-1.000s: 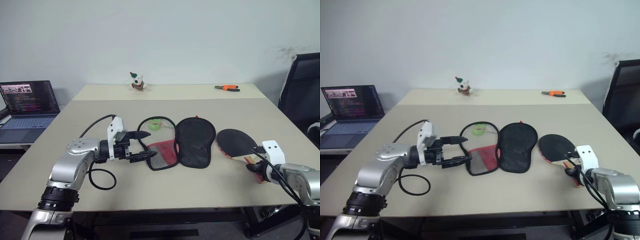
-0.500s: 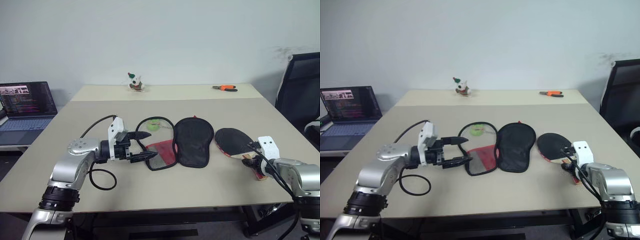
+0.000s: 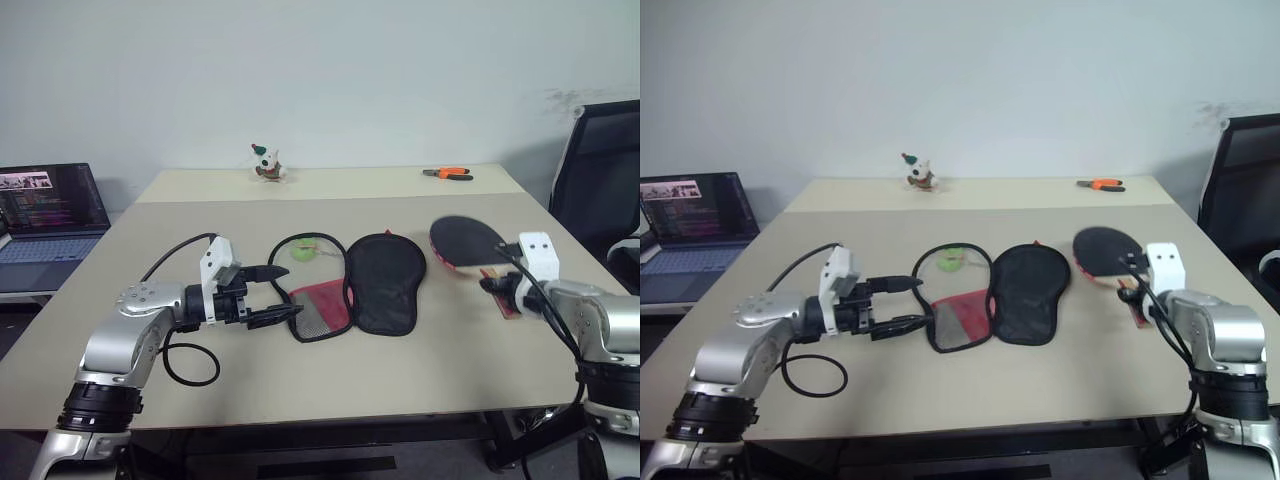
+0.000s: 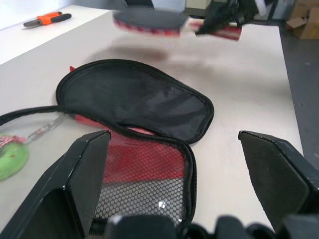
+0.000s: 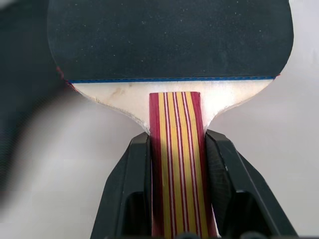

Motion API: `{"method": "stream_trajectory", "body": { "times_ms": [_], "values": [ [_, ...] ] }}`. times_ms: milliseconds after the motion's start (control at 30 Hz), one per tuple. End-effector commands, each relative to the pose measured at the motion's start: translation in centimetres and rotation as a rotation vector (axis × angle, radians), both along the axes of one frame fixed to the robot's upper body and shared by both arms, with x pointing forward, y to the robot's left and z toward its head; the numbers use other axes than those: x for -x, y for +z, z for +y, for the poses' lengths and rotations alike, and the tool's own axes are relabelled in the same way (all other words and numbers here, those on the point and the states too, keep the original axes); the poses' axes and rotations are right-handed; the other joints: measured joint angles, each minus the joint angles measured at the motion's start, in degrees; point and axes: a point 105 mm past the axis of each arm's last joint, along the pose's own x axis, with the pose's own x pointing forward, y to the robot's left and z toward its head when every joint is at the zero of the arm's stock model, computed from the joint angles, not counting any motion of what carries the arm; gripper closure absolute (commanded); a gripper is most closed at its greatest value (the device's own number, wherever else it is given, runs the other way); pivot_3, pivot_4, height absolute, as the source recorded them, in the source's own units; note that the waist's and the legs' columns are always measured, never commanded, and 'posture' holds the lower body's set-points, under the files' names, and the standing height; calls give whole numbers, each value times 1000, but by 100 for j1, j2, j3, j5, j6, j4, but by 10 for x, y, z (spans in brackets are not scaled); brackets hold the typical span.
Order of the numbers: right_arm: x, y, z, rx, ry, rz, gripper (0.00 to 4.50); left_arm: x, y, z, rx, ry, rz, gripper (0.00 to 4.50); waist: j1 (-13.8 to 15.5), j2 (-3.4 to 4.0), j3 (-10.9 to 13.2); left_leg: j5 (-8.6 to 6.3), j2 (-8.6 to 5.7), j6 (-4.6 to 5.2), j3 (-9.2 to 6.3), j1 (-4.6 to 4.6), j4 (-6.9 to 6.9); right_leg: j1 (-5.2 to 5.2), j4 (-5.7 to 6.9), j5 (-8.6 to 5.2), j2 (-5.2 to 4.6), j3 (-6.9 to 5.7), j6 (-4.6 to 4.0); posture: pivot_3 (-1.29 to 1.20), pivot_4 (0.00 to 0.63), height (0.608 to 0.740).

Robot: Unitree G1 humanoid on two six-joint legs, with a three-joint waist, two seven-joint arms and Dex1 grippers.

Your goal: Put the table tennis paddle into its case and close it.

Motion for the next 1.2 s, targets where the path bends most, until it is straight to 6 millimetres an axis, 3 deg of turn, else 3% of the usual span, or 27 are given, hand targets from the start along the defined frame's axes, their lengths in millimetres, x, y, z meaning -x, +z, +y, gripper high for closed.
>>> {"method": "stream_trajectory", "body": {
  "times_ms": [33, 233, 400, 667, 1200],
  "values": [
    [3, 15, 38, -77, 54, -51, 3404, 8, 19, 7, 31, 7, -48, 0, 3, 0, 0, 0, 2, 0, -3, 0, 1, 0, 1, 0, -1, 1, 0, 0, 150, 740],
    [-6, 2, 115, -278, 58, -28, 3404, 12, 17, 18, 19, 55, -43, 0, 15, 2, 1, 0, 1, -1, -9, -3, -1, -3, 4, -1, -5, 0, -6, 0, 150, 740],
    [-10, -9, 130, -312, 32, -10, 3404, 14, 14, 16, 19, 62, -42, 0, 114, 1, 0, 1, -16, -2, -12, -50, 10, -42, 4, 2, -15, -11, -5, 0, 150, 740],
    [-22, -31, 129, -265, -10, 16, 3404, 14, 13, 15, 9, 65, -48, 0, 126, -1, -1, 2, -7, -2, -2, -89, 11, -88, 11, 8, -22, -11, -6, 0, 150, 740],
    [-20, -57, 117, -153, -68, 47, 3404, 11, 12, 14, -2, 59, -54, 0, 97, -2, -2, 2, -7, -2, 1, -89, 13, -88, 13, 9, -18, -12, -9, 0, 150, 740]
  ]
}}
